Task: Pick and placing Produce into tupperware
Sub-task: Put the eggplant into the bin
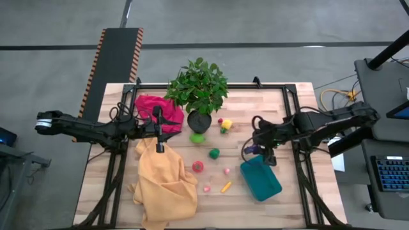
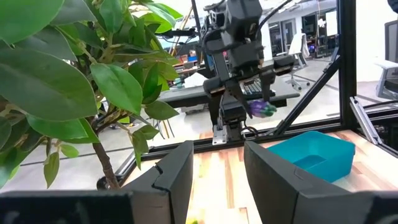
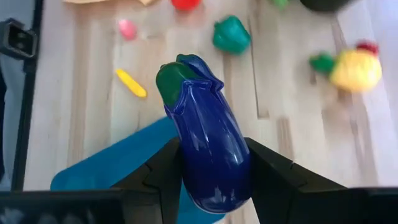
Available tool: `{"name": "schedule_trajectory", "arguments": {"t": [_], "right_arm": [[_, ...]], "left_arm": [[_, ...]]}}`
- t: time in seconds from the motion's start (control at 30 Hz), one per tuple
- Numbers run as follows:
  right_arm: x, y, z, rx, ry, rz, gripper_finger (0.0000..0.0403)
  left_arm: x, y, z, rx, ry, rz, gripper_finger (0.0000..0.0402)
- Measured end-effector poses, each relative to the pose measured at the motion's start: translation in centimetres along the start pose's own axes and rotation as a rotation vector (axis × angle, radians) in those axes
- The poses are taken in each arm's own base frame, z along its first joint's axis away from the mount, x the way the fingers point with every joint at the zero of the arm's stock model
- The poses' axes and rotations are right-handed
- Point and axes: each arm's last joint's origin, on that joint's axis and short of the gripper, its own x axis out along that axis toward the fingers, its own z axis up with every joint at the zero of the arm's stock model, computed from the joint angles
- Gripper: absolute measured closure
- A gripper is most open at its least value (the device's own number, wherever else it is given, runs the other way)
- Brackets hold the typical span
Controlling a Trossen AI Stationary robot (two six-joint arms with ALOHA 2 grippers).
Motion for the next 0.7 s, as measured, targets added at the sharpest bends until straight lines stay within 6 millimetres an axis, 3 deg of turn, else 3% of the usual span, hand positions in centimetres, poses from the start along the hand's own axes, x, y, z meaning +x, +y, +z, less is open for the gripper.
{"name": "schedule_trajectory", "arguments": {"t": [0.33, 0.7], "right_arm": [[2.3, 0.4, -3.5, 0.048, 0.086, 0.005, 0.0259], [5.4, 1.6, -5.3, 0.027, 0.150, 0.020, 0.0259]], "left_arm": [[0.0, 0.0, 0.0, 0.000, 0.000, 0.001, 0.0272], [0.0, 0.0, 0.0, 0.008, 0.000, 0.005, 0.0272]]}}
